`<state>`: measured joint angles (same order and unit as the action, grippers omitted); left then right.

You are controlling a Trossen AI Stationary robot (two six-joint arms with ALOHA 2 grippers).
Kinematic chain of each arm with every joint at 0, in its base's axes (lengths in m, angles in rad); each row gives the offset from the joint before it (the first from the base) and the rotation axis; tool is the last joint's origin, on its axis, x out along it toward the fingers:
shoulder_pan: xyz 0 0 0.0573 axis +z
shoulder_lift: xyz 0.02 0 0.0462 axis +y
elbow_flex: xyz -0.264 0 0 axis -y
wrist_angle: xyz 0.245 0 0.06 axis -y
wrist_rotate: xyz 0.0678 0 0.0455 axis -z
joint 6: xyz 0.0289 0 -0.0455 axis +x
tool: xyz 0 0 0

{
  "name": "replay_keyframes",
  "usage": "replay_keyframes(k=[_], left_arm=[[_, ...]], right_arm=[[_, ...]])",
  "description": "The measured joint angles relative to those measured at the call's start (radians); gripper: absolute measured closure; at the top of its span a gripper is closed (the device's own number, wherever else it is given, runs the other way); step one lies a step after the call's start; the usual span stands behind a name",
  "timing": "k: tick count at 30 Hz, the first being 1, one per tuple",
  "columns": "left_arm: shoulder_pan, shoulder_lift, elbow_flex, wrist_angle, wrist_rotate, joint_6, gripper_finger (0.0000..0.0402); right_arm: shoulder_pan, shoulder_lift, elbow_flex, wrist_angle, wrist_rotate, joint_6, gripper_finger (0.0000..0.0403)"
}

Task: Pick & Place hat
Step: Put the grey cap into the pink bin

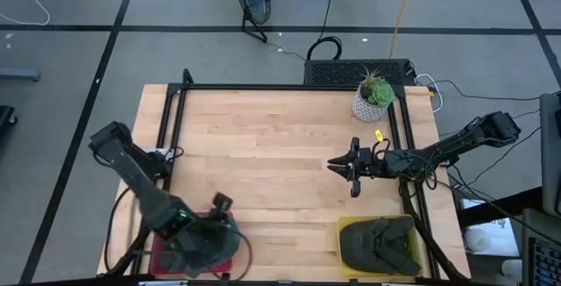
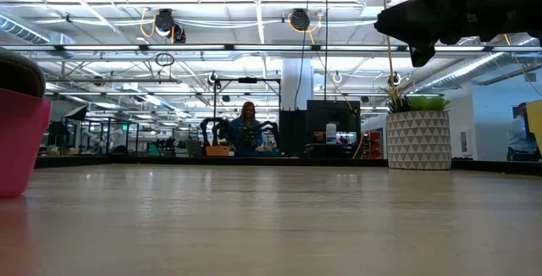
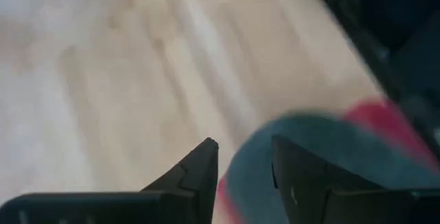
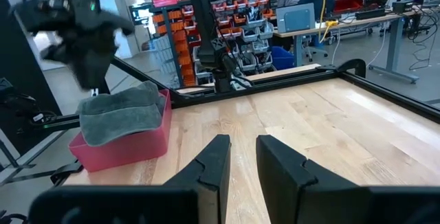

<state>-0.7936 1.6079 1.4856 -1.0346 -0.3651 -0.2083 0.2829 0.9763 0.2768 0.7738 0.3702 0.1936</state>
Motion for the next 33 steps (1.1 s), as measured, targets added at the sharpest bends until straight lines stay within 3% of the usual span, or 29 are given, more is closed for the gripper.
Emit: replay_keyframes(k=[4,15,25,28,33], left_arm=[[0.020,0.051,-0.057,0.150,0.054,-0.006,0.0280],[-0.001,0.068,-0.193,0.137,0.320,-0.345,0.0308],[-0.076,0.068,-0.229,0.087,0.473,-0.375,0.0309],[-0.087,0.068,-0.202,0.027,0.479,-0.321,0.0309],[-0.091,0.068,-0.200,0.017,0.401,-0.288,0.0309]], right_arm=[[0.000,0.000,0.000,0.000,-0.004,0.000,0.0344],[0.000,0.000,0.000,0.000,-0.005,-0.002,0.0344],[0.000,0.000,0.000,0.000,-0.005,-0.004,0.0344],[0.000,0.000,0.000,0.000,-0.005,-0.004,0.0344],[0.000,0.000,0.000,0.000,-0.005,-0.002,0.0344]])
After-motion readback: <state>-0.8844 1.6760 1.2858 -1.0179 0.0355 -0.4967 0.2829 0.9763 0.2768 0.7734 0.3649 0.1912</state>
